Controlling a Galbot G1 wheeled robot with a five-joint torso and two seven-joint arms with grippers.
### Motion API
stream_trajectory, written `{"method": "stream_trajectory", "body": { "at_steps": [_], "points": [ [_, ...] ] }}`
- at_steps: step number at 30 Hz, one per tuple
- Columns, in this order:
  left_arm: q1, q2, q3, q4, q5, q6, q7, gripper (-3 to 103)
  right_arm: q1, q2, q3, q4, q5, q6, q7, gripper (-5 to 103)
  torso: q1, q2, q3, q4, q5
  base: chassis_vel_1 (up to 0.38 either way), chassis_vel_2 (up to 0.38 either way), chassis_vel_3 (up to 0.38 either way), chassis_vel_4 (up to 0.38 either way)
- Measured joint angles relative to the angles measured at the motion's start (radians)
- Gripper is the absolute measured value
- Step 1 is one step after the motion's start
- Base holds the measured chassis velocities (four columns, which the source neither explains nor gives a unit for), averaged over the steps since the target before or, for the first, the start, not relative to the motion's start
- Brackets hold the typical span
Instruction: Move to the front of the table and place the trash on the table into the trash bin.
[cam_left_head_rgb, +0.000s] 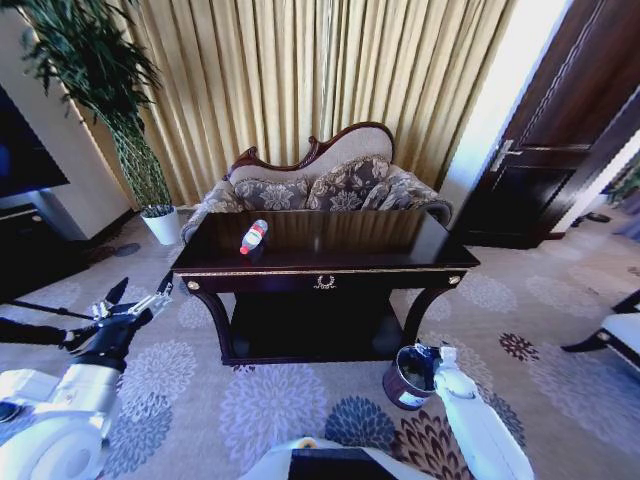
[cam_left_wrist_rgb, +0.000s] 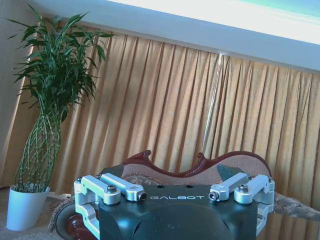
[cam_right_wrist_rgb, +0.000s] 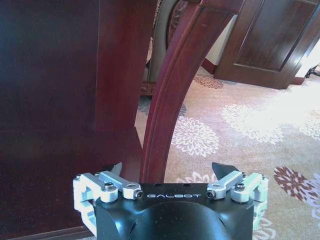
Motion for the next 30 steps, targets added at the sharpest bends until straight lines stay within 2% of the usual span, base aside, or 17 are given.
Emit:
{"method": "stream_trajectory", "body": {
  "at_steps": [10,18,21,22,23,26,27,28,30],
  "points": [
    [0.0,-0.003,0.0,0.0,0.0,0.0,0.0,100,-0.027,-0.005,0.007,0.042,0.041,-0.001,0.001,100,0.0,0.0,0.0,0.0,0.0001,0.0,0.0,0.0,0.0],
    [-0.002,-0.003,-0.001,0.0,-0.002,0.0,0.0,100,-0.111,-0.033,0.048,0.258,0.152,-0.031,-0.022,100,0.0,0.0,0.0,-0.0002,0.0001,0.0,0.0,0.0,0.0],
    [-0.003,-0.003,-0.001,0.0,-0.002,0.0,0.0,100,-0.142,-0.049,0.071,0.37,0.223,-0.044,-0.031,100,0.0,0.0,0.0,0.0001,0.0,0.0,0.0,0.0,0.0],
    [-0.006,-0.004,0.004,0.0,-0.003,0.0,0.0,100,-0.174,-0.067,0.094,0.489,0.284,-0.059,-0.041,100,0.0,0.0,0.0,0.0001,-0.0001,0.0,0.0,0.0,0.0],
    [-0.006,-0.004,0.004,0.0,-0.003,0.0,0.0,100,-0.174,-0.067,0.094,0.489,0.284,-0.059,-0.041,100,0.0,0.0,0.0,0.0001,-0.0001,0.0,0.0,0.0,0.0],
    [-0.008,-0.006,0.009,0.0,-0.002,0.001,-0.001,100,-0.223,-0.084,0.13,0.642,0.349,-0.083,-0.05,100,0.0,0.0,0.0,0.0001,0.0003,0.0,0.0,0.0,0.0],
    [-0.008,-0.006,0.009,0.0,-0.002,0.001,-0.001,100,-0.263,-0.091,0.156,0.755,0.389,-0.1,-0.059,100,0.0,0.0,0.0,0.0001,-0.0002,0.0,0.0,0.0,0.0],
    [-0.008,-0.006,0.009,0.0,-0.002,0.001,-0.001,100,-0.263,-0.091,0.156,0.755,0.389,-0.1,-0.059,100,0.0,0.0,0.0,0.0001,-0.0002,0.0,0.0,0.0,0.0],
    [-0.007,-0.006,0.006,0.0,-0.001,0.002,-0.001,100,-0.309,-0.092,0.177,0.88,0.422,-0.121,-0.064,100,0.0,0.0,0.0,-0.0001,0.0,0.0,0.0,0.0,0.0]
  ]
}}
